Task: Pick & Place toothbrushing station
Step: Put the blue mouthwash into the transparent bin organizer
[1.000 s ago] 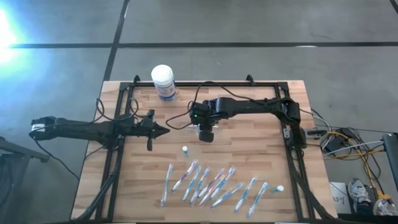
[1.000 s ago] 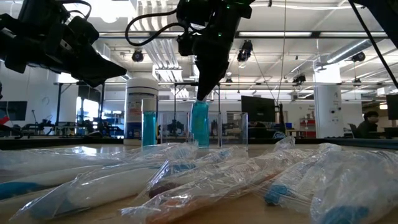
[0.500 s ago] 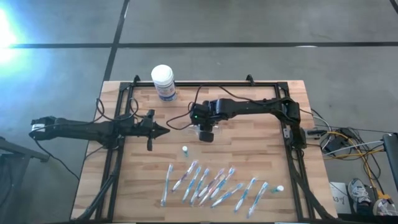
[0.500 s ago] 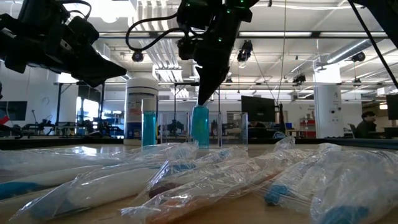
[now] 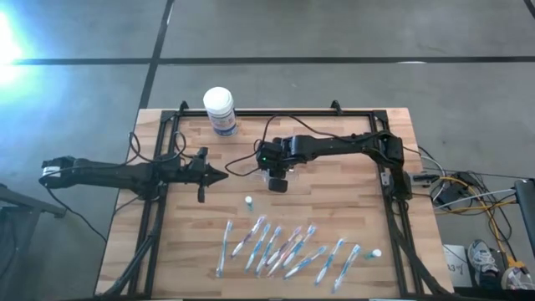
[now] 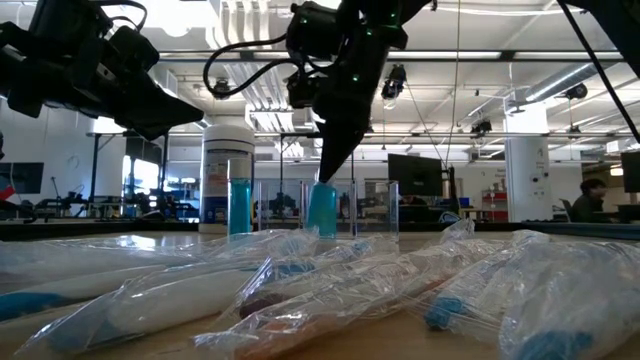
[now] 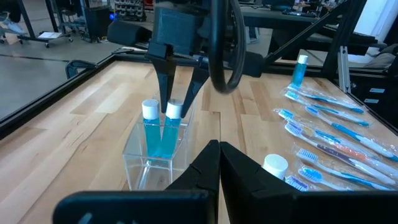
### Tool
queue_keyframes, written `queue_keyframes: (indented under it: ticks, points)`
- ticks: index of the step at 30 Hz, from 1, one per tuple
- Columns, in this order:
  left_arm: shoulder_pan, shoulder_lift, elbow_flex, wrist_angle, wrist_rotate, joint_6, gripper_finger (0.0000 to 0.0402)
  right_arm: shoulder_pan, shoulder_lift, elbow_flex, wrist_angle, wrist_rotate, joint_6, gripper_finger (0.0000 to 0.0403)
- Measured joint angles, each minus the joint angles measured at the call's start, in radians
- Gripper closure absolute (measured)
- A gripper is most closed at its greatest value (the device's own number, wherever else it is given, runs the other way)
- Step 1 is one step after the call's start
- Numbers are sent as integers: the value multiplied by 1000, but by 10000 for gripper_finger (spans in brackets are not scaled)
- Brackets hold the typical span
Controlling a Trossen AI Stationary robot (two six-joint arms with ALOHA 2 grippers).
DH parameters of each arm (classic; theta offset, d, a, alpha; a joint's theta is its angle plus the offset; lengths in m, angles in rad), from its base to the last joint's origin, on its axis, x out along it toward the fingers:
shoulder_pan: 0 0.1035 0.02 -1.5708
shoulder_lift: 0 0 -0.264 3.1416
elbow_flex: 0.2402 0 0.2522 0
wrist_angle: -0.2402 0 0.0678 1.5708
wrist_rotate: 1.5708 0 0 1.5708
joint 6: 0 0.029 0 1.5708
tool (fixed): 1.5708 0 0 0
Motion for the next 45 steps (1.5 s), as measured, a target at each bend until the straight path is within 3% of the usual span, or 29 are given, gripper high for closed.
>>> queue_keyframes:
  ticks: [10, 19, 25, 37, 42, 45]
  points:
    - [0, 0, 0, 0, 0, 0, 390, -6, -3, -18, 23, -5, -12, 305]
    - [0, 0, 0, 0, 0, 0, 390, -6, 1, -21, 39, -6, -29, 246]
    - [0, 0, 0, 0, 0, 0, 390, -6, 1, -6, 38, -7, -27, 229]
    - [0, 0, 0, -12, 0, 0, 390, 2, -68, 112, -172, -7, -27, 229]
    - [0, 0, 0, -17, 0, 0, 390, 16, -170, 107, -176, -41, -66, 233]
    - [0, 0, 0, -19, 0, 0, 390, 41, -251, 99, -158, -58, -109, 257]
